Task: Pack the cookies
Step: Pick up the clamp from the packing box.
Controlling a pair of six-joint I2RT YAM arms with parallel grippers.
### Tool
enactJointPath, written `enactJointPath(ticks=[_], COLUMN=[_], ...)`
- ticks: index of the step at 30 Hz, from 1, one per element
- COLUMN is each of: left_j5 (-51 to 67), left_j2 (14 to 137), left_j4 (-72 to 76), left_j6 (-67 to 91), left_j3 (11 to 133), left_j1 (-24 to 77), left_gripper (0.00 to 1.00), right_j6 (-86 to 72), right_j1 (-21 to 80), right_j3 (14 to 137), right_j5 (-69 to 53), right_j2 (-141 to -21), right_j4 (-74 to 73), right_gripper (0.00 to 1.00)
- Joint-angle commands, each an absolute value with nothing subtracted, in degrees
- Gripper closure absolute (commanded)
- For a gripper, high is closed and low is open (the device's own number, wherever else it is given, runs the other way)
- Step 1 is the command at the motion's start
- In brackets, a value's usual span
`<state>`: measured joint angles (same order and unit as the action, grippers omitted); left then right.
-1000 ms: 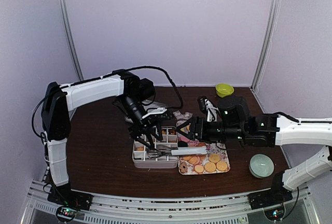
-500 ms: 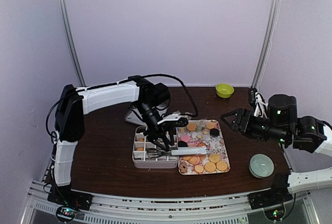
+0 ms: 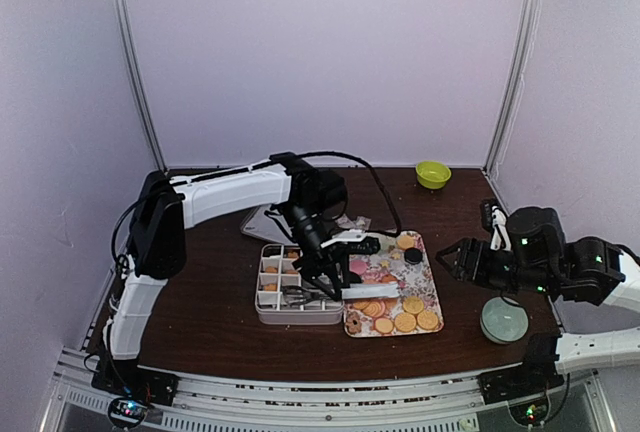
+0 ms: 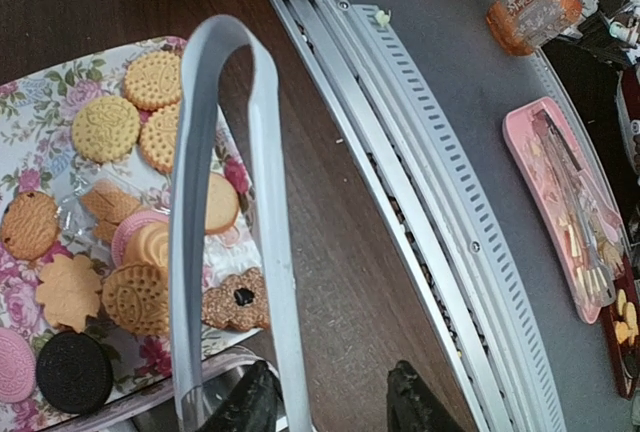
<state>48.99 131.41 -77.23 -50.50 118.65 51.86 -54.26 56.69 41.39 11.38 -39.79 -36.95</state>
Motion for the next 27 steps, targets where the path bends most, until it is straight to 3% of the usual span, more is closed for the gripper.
enactJointPath(ticks=[1, 6, 12, 27], left_j5=[50.8, 50.7, 51.7, 54.9], left_j2=[133.0, 134.6, 134.5, 130.8], left_j4=[-79.6, -79.6, -80.0, -89.5], left_j6=[-51.7, -51.1, -51.1, -60.8], left_j3=[120.6, 122.8, 124.0, 124.4], left_j1=[52.6, 52.6, 52.6, 51.9], left_gripper=[0.60, 0.70, 1.00, 1.00], right_j6=[-53.4, -52.8, -52.3, -50.2], right_j1=[56.4, 56.5, 56.4, 56.4], right_j3=[41.1, 41.2, 40.8, 42.7], right_j5=[12.2, 11.4, 10.7, 8.5], right_j2=[-40.3, -40.6, -40.6, -44.9], right_j4=[-37.4, -36.6, -35.6, -33.8], right_gripper=[0.34, 0.35, 0.36, 0.35])
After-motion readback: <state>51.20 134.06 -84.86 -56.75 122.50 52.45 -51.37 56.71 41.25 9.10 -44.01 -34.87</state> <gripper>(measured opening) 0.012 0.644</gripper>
